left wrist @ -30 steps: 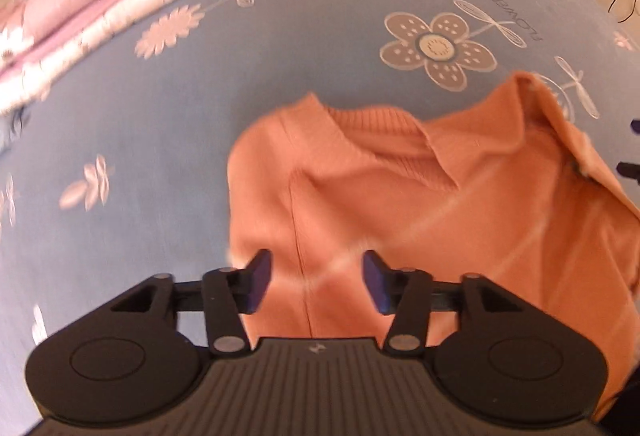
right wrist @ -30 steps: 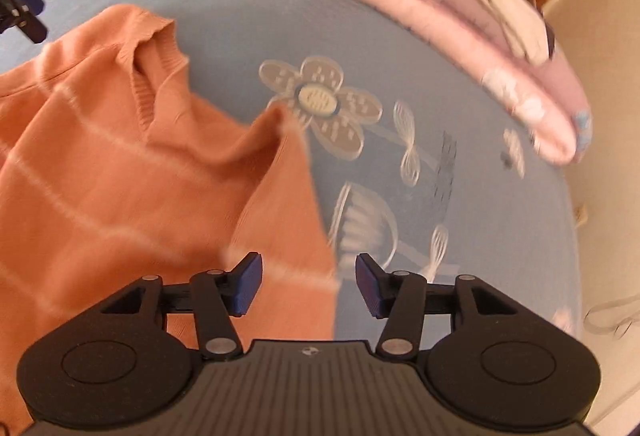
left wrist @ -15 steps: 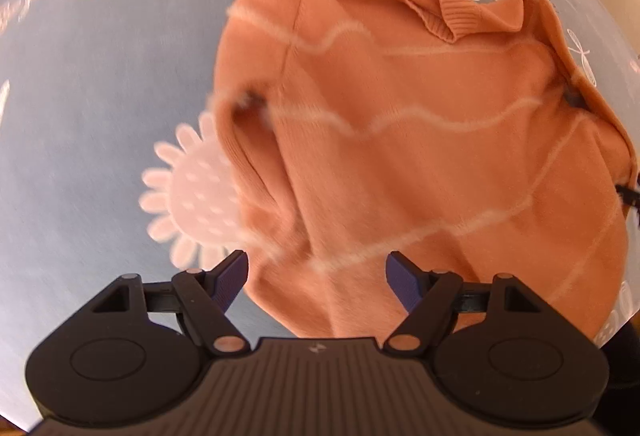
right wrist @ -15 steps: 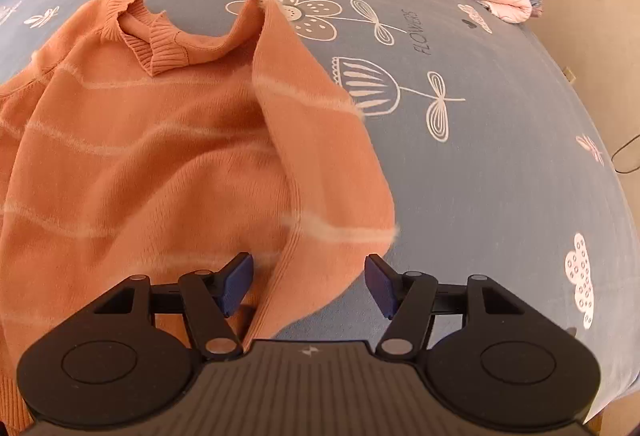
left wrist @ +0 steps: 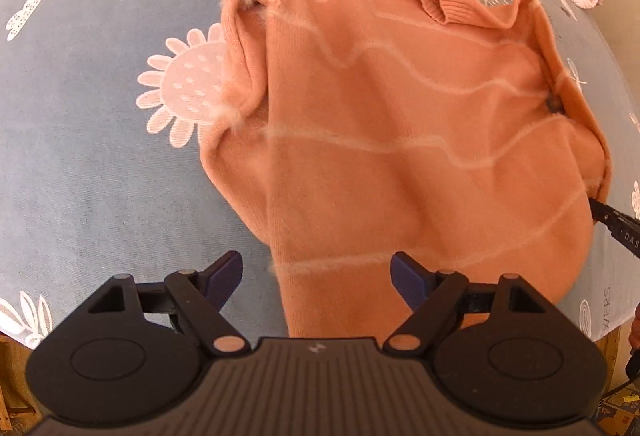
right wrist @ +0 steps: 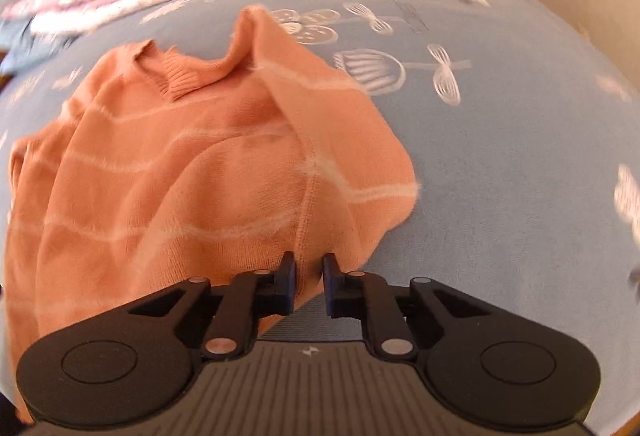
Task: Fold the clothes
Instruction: 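Release the sweater from both grippers, leaving it flat on the bed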
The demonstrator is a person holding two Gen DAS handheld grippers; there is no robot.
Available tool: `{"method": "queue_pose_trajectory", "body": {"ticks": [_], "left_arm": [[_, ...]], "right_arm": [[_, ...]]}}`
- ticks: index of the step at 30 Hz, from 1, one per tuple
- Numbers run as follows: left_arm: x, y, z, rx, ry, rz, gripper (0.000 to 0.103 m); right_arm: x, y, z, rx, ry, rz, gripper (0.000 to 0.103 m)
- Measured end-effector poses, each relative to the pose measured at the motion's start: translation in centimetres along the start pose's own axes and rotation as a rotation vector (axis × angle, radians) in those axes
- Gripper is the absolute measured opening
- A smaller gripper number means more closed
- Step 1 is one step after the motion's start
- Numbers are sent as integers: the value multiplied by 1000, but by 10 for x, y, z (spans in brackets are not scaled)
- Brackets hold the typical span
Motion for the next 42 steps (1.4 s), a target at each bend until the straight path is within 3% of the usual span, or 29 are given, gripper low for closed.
{"method": "queue_pose_trajectory", "body": {"ticks": [2,5,10,12,14,15,16,18,20,22,25,30,33,34,35,36,39,42], "left_arm": [[0,7,-6,18,-17,2,82],[-7,9,-10,18,-5,-38,83],[-11,8,-8,15,-8,-62,83],[-9,9,-7,12,-9,-53,83],[-8,10,-3,2,-11,-47,83],[-8,10,0,-4,-12,-44,83],[-7,11,2,-10,-24,-45,83],[-8,11,6,-9,-49,-46,83],[-9,11,10,-3,-67,-45,83],[-14,10,17,-20,-48,-66,83],[-20,8,24,-36,-4,-111,83],[-29,5,31,-25,45,-168,83],[-31,3,36,-42,85,-188,83],[-30,3,39,-49,86,-192,83],[-30,2,42,-59,81,-197,83],[-30,2,43,-66,73,-202,83],[-28,4,46,-71,70,-192,83],[-26,6,46,-70,60,-176,83]], "right_arm": [[-1,-4,-17,27,47,-75,5],[11,-15,-38,64,175,-182,5],[65,-47,-40,63,471,-287,5],[94,-69,-37,69,582,-278,5],[123,-90,-28,59,641,-228,8],[134,-98,-22,37,640,-204,17],[140,-101,-16,11,622,-189,23],[131,-98,-17,18,542,-187,26],[107,-80,-26,66,403,-209,46],[83,-60,-30,96,230,-236,75],[57,-31,-20,77,-52,-264,78],[61,-29,13,43,-166,-164,81],[66,-33,28,-10,-366,-56,81],[64,-30,32,-38,-445,-28,73],[62,-28,34,-66,-469,-17,63],[59,-26,34,-93,-475,-13,31],[53,-20,16,-118,-420,-45,17],[66,-16,-22,-105,-369,-40,14]]}}
Point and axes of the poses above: each gripper's, at about its wrist camera, not at the fingertips, and z roughly the way its jaws point, x to its right, y to its underside, the point moved 5 cm from there along z, roughly the way its jaws point, and after that the axes turned 12 degrees about -x, right-handed, at the moved point
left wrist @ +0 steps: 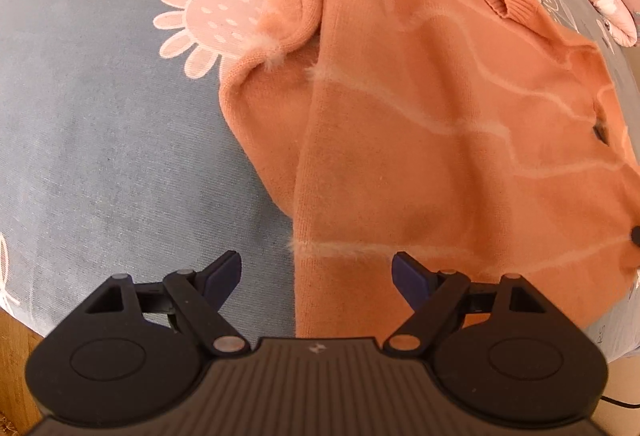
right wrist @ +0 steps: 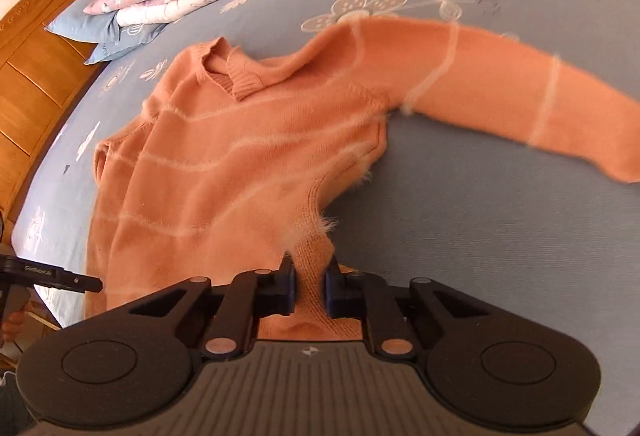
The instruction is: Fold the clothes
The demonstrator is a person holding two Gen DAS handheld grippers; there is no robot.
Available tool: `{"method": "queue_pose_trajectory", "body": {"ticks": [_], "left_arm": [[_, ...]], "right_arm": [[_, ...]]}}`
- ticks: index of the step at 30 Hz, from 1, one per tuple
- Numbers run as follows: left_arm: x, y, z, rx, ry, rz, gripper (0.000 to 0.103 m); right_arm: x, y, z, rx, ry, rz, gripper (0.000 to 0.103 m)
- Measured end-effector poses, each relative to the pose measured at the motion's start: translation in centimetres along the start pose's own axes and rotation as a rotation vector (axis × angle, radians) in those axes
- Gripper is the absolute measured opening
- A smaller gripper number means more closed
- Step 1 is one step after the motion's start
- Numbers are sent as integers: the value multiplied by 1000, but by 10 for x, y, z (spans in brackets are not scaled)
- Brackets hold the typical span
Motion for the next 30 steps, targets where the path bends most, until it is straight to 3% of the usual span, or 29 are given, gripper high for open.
{"method": "queue_pose_trajectory", "body": {"ticks": [4,9,12,15,19,23,27,30], "left_arm": [[4,3,-1,14,10,9,83],[10,10,-6,40,-25,68,83],[3,14,-15,87,-76,99,83],[-12,16,-24,114,-131,110,83],[-41,16,-34,130,-165,100,83],[-74,11,-34,91,-141,59,83],[-103,12,-33,74,-133,21,83],[-124,15,-34,82,-89,-22,83]], "right_arm": [[19,10,-37,11,108,46,11],[43,26,-24,-73,314,78,14],[14,27,-24,-43,362,-13,17],[-40,15,-22,9,295,-133,28],[-136,-12,8,17,252,-411,43],[-237,-32,57,-13,246,-751,44],[-330,-32,104,-7,283,-1184,44],[-375,-27,139,-14,340,-1494,44]]}}
Point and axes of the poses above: each gripper's, at about its wrist camera, not at the fingertips, and z roughly the way its jaws point, x to its right, y to its underside, the point moved 5 cm from there along z, roughly the way its jaws point, and after that the axes turned 12 degrees about -x, right-handed, at the moved point
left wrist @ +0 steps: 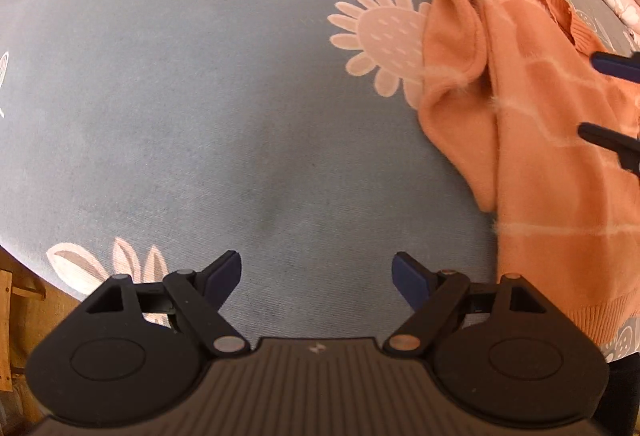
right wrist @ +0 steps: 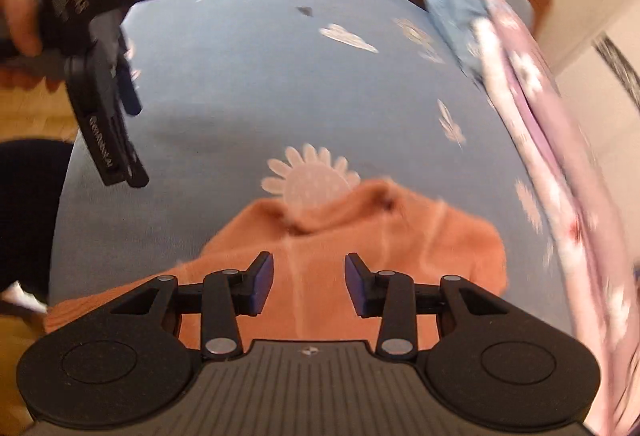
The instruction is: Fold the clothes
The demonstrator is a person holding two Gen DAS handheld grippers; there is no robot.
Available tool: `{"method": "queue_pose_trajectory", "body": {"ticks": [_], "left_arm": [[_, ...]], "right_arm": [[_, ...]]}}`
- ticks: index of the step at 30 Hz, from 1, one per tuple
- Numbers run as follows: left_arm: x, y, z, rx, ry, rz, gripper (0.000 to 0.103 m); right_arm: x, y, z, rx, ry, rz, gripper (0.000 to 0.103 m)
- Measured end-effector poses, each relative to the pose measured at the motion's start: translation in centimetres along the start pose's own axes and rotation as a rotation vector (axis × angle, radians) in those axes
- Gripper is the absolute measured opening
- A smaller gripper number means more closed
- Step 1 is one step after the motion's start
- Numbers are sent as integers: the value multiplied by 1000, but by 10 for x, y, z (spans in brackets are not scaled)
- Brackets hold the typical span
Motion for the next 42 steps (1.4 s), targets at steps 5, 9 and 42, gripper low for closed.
{"method": "queue_pose_trajectory", "body": {"ticks": [5,9,42], "left_arm": [[-32,7,4,5,42,-86,83],[-49,14,9,4,70,-135,83],[-40,14,-9,110,103,-56,83]], "right_arm": [[-18,-42,44,-76,12,-406,44],[-26,-42,78,-185,-37,-645,44],[73,-75,43,-97,-404,362,18]]}}
Point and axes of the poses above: each gripper's, at about its wrist camera, not at the fingertips, and z roughly the way its jaws point, x to its right, y to its underside, the point moved 5 cm from there along z, roughly the way its jaws point, and after that the axes turned 12 degrees about -x, right-handed, at the moved point
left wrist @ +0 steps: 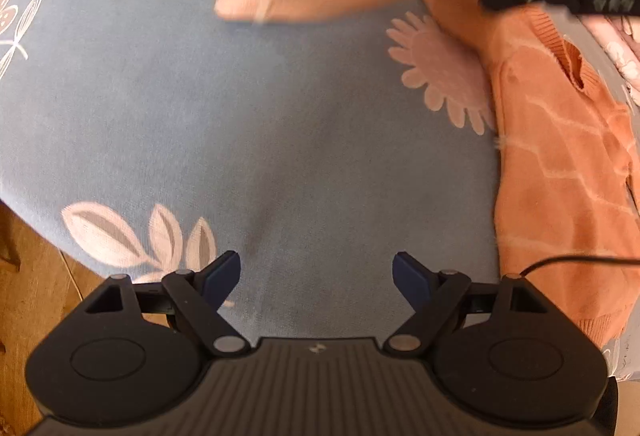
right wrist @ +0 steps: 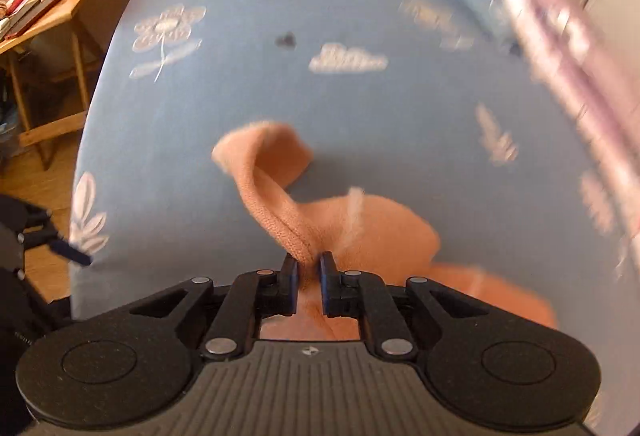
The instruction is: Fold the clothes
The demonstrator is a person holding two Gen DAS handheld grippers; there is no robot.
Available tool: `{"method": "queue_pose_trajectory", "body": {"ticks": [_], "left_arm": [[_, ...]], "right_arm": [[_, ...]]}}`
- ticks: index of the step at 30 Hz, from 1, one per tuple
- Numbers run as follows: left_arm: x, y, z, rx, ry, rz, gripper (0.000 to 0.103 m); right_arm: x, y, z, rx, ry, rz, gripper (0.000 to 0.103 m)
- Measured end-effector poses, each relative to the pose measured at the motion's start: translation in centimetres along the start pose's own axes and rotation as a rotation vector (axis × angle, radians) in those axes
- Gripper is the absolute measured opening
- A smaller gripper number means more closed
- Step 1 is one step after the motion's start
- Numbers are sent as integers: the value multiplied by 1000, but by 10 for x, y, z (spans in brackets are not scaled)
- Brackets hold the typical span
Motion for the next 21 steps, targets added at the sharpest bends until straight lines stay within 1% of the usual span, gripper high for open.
{"method": "queue_pose_trajectory", "body": {"ticks": [1,2,4,5,6,7,8,9,11,12,14,15,17,18,19,21], "left_arm": [[3,-1,-7,52,8,38,83],[6,-2,-15,127,17,89,83],[11,-7,-32,273,12,209,83],[14,-11,-37,311,-4,280,83],[18,-18,-40,322,-36,351,83],[19,-25,-43,319,-83,411,83],[22,-33,-44,315,-135,468,83],[29,-42,-46,313,-194,543,83],[46,-54,-46,327,-286,710,83],[58,-57,-41,321,-321,800,83],[83,-62,-32,308,-388,981,83],[93,-63,-28,300,-387,1066,83],[110,-76,-16,270,-349,1158,82],[115,-89,-13,241,-316,1166,81],[120,-107,-9,207,-280,1150,78],[121,-147,-7,150,-215,1071,74]], "right_arm": [[-2,11,12,-39,-45,31,20],[-5,22,14,-37,-57,53,22],[-8,43,8,7,-75,98,28],[-8,55,-1,37,-87,140,33],[-8,68,-10,67,-96,186,42],[-7,81,-19,98,-105,232,52],[-7,95,-27,122,-106,274,55],[-7,112,-33,143,-105,317,56],[-9,145,-39,176,-116,408,56],[-10,162,-40,190,-123,461,57],[-12,193,-35,220,-177,599,57],[-11,209,-31,233,-204,666,57],[-15,234,-26,248,-242,760,57],[-18,245,-23,249,-258,798,57],[-21,255,-21,248,-266,824,57],[-27,270,-20,245,-269,852,58]]}}
Point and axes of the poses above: each gripper's, at about its wrist camera, not at the fingertips, and z roughly the way its jaws point, x to its right, y to its underside, the point moved 5 cm from there along z, roughly the way its jaws point, and after that the axes turned 12 degrees about -x, right-handed, at the moved point
